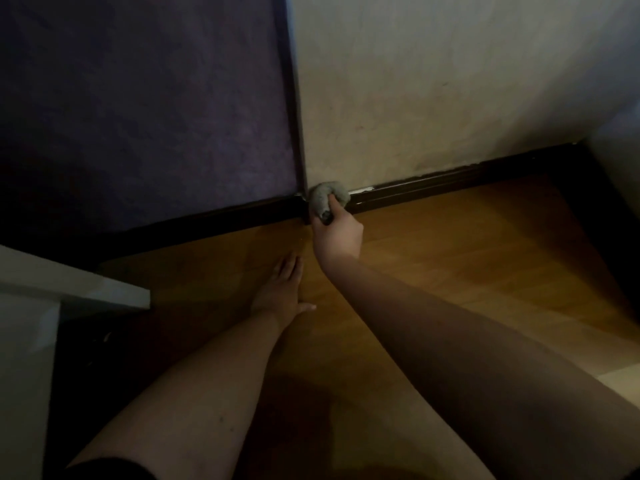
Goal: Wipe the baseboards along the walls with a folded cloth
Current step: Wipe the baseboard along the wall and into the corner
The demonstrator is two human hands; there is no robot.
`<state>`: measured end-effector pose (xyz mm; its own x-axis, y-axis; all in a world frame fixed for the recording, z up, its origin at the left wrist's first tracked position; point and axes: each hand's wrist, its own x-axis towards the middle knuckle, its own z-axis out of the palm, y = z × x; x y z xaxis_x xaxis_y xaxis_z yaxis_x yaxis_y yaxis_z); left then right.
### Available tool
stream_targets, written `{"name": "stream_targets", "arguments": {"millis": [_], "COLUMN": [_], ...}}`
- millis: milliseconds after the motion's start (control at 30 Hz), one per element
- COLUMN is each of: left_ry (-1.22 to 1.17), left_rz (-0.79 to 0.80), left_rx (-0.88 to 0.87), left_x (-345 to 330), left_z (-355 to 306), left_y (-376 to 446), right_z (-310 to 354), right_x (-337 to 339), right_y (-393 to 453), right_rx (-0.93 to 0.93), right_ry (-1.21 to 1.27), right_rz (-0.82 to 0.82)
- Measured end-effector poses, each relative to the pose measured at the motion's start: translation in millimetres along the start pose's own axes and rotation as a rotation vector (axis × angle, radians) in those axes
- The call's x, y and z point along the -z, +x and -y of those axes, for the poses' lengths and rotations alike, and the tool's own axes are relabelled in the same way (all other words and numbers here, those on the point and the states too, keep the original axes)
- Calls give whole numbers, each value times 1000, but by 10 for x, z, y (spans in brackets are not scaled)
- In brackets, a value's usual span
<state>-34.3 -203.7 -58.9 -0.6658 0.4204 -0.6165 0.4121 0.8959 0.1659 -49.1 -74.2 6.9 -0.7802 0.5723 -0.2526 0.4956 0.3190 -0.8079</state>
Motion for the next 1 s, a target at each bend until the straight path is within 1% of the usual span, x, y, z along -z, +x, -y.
{"name": "stream_targets", "arguments": {"millis": [67,133,200,267,333,400,467,567,633,700,733,767,833,867,933,1000], "left_ry": [35,93,100,87,23,-87,-210,-425,-728,-1117,-1264,-1353,-1450,-1474,-1464,-1397], "left_rz": [6,-7,-84,-190,-306,-378,-378,-367,-297,-89,33,149,346,409,488,528], "left_rx": [13,45,76,65,18,-74,-163,-260,-270,-250,-260,-294,-364,-388,-460,-527], "left_x": [19,38,89,139,140,122,154,349,553,731,798,847,875,856,796,754], "left_z": [-30,-74,-105,-123,-158,-260,-498,-1175,-1751,-2295,-2518,-2702,-2972,-3070,-3199,-3270], "left_y": [-7,-3,30,74,101,125,164,266,277,181,99,3,-175,-233,-303,-352], "right_z": [-23,-53,-119,-210,-331,-484,-621,-766,-809,-829,-835,-856,-938,-981,-1059,-1132], "right_x": [74,163,283,467,758,1191,1685,2369,2798,3198,3372,3523,3743,3815,3902,3937], "right_y": [-6,-47,-89,-74,6,93,121,57,-57,-246,-361,-481,-715,-819,-989,-1120], "right_rx": [65,209,330,364,307,185,82,-46,-121,-177,-197,-214,-241,-259,-285,-271], "right_ry": [-37,-71,-76,-43,-19,35,148,245,314,380,411,443,511,540,595,643], "right_rz": [77,228,324,334,340,386,431,383,338,331,346,368,399,398,381,369]}}
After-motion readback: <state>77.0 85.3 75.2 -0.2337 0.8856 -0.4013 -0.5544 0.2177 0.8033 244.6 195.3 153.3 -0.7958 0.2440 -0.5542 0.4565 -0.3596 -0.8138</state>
